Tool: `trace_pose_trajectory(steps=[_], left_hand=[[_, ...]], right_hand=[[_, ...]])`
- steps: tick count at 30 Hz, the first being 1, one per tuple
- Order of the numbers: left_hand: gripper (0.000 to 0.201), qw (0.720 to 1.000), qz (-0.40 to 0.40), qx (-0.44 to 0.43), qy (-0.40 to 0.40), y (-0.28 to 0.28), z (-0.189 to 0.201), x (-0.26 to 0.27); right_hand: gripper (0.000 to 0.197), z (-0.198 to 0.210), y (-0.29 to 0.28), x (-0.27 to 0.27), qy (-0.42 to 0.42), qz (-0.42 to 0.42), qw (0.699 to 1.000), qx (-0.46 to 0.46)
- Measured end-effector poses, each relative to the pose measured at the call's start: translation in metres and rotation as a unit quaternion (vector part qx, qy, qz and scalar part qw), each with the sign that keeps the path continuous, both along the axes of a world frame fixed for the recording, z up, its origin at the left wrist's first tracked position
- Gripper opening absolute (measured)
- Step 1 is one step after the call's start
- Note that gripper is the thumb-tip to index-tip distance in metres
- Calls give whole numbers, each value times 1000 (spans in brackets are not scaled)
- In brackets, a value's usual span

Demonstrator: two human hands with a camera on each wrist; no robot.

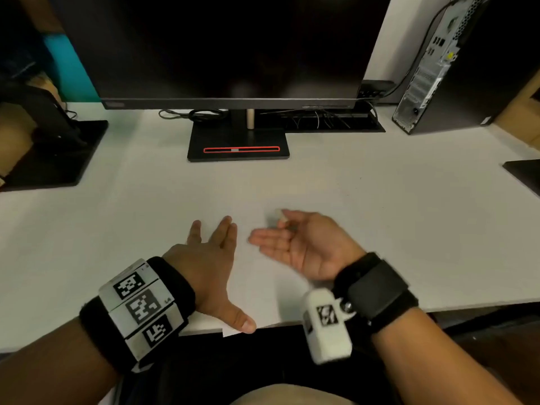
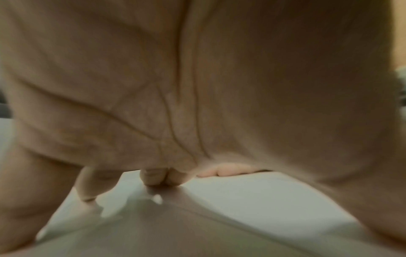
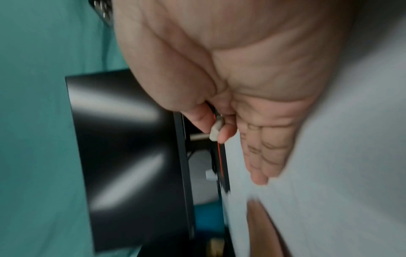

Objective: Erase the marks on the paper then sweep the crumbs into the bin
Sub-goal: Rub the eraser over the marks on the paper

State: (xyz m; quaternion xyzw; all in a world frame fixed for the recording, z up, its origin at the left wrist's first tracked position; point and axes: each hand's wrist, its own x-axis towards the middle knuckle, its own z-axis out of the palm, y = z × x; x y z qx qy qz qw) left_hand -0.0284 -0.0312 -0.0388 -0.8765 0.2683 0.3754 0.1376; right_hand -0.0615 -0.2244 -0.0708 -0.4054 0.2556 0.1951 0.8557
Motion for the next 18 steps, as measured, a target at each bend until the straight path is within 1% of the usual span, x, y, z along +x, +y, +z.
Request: trace_pose_trajectory(steps=[2, 3, 4, 5, 6, 7, 8, 9, 10, 11, 12, 13, 14, 15, 16, 18], left_hand=[[163, 1000, 0, 0, 1, 1, 1, 0], [163, 1000, -2, 0, 1, 0, 2, 0], [163, 1000, -3, 1, -2, 0, 2, 0], [163, 1000, -4, 4, -4, 0, 2, 0], [163, 1000, -4, 7, -6, -1, 2, 0], [162, 1000, -5, 10, -7, -1, 2, 0], [162, 1000, -6, 11, -7, -2, 1, 1], [162, 1000, -6, 10, -6, -2, 1, 2], [162, 1000, -7, 8, -5, -3, 1, 3], [163, 1000, -7, 6, -5, -4, 1, 3], [163, 1000, -7, 3, -6, -5, 1, 3], [163, 1000, -8, 2, -8, -5, 1, 3], [163, 1000, -8, 2, -9, -5, 2, 2], [163, 1000, -8, 2, -10, -5, 2, 1], [163, 1000, -8, 1, -12, -4, 3, 1], [163, 1000, -6, -2, -12, -3, 3, 0]], right_hand=[[32, 2, -33, 15, -16, -137, 990, -23], [29, 4, -51, 19, -28, -221, 974, -40], [26, 8, -66, 20, -36, -301, 951, -61], [24, 12, -79, 17, -44, -362, 927, -84], [23, 17, -85, 13, -55, -394, 912, -96], [24, 22, -82, 7, -67, -400, 909, -93], [25, 26, -72, 3, -81, -380, 919, -67], [27, 27, -55, -2, -89, -336, 937, -36], [28, 26, -34, -6, -93, -265, 960, -16], [28, 23, -12, -10, -91, -167, 981, -25], [28, 19, 6, -12, -79, -51, 994, -52], [28, 14, 18, -11, -60, 43, 995, -69], [30, 10, 23, -7, -41, 91, 993, -68], [32, 6, 18, 1, -24, 85, 995, -51], [33, 3, 6, 11, -20, 42, 998, -30], [31, 1, -30, 33, -32, -102, 994, -15]])
